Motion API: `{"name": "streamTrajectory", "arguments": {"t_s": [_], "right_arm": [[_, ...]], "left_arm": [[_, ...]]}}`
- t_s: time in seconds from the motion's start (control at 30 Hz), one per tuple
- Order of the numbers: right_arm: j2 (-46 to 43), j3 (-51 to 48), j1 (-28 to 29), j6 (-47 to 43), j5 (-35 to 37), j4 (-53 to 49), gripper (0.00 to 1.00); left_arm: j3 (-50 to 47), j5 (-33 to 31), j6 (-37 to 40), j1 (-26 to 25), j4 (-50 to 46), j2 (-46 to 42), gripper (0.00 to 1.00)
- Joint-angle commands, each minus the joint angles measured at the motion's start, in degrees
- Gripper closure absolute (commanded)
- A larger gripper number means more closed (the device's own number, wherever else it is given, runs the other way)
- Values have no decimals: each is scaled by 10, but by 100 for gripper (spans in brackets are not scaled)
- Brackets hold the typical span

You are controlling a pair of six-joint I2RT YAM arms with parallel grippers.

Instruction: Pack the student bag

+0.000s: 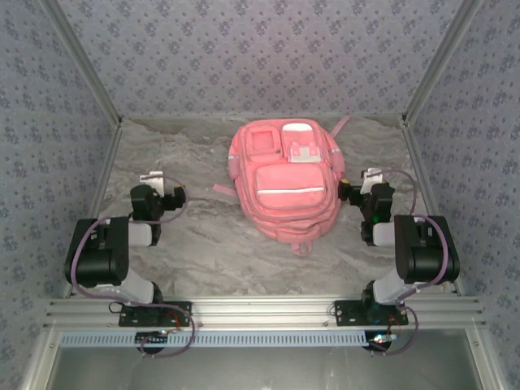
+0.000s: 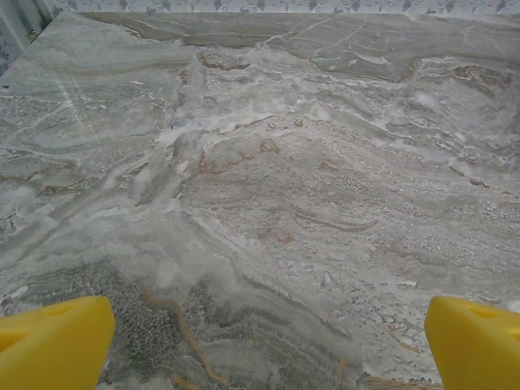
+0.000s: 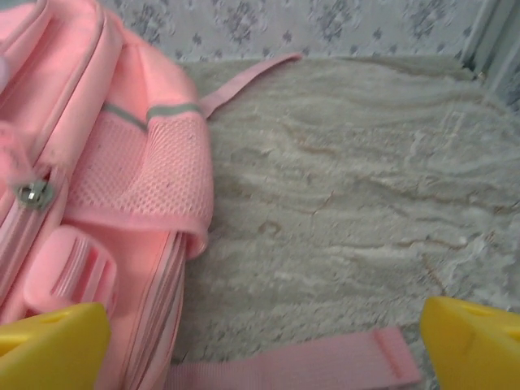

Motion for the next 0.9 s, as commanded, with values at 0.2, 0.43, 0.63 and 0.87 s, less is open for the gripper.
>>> {"name": "streamTrajectory", "arguments": {"t_s": [0.2,0.43,0.63,0.87], "right_arm": [[9,-82,74,-47,163,151,0],[-4,8,-11,3,-30,-45,0],[-7,4,-5,12,32,-33,0],[-6,-7,32,-5,95,-14,0]], "left_arm": [[-12,-202,-13,-51,48,-2,2],[9,-94,-19,-15,2,-2,2],[15,-22,-16,6,-8,-2,2],[14,-23,-15,5,-7,-2,2]]}}
